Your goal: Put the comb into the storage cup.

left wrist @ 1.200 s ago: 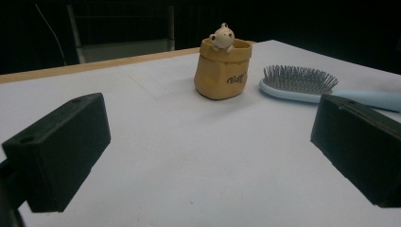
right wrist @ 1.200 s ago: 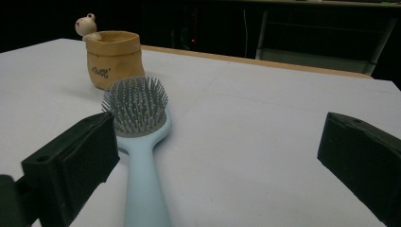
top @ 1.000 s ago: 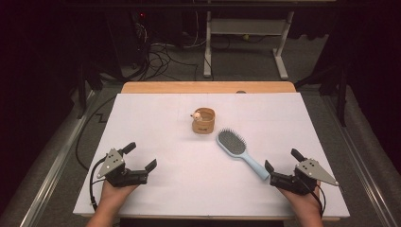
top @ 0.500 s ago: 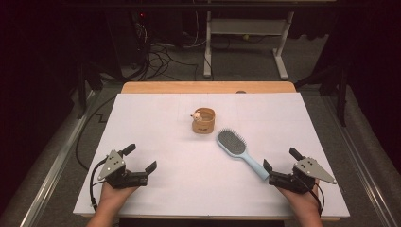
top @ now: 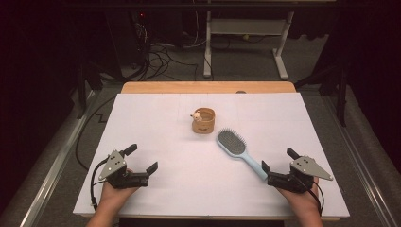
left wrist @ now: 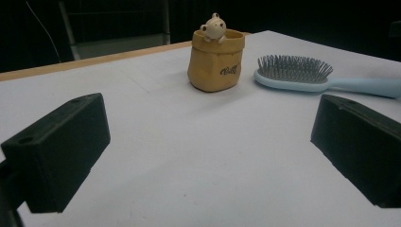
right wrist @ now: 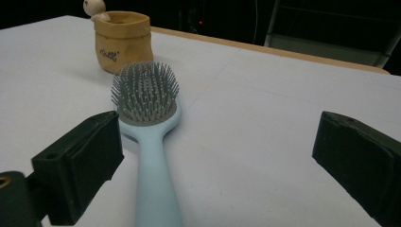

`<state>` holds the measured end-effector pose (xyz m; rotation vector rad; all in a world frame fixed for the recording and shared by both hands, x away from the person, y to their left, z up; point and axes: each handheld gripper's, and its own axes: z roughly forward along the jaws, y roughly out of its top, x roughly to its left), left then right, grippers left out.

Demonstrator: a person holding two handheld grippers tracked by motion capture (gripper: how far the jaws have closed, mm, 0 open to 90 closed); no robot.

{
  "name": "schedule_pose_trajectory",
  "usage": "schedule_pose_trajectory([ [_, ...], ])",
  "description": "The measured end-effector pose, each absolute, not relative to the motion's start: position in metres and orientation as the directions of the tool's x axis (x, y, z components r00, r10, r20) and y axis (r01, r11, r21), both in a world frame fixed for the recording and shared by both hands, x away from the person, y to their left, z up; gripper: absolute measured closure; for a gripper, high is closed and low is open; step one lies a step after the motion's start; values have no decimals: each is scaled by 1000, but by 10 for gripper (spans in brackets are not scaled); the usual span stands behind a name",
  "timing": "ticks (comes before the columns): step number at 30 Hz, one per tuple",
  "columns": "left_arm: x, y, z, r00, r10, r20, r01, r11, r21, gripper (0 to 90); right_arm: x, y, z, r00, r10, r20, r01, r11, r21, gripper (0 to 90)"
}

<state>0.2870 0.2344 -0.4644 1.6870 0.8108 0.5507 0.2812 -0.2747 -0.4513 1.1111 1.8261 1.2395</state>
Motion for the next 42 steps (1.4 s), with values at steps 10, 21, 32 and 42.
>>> schedule_pose_trajectory([
  [10, 286, 234, -463, 661, 749, -47, 224, -138, 965, 0, 285, -271, -452, -486, 873, -40, 368, 246, 896, 175],
  [21, 288, 231, -465, 660, 751, -36, 226, -153, 962, 0, 294, -264, -465, -545, 838, 9, 488, 308, 817, 384],
  [32, 287, 231, -465, 661, 749, -35, 223, -153, 963, 0, 300, -255, -467, -555, 832, 1, 524, 348, 778, 527],
  [42, 287, 231, -465, 665, 745, -41, 225, -147, 963, 0, 302, -251, -471, -574, 819, 2, 540, 377, 752, 602],
])
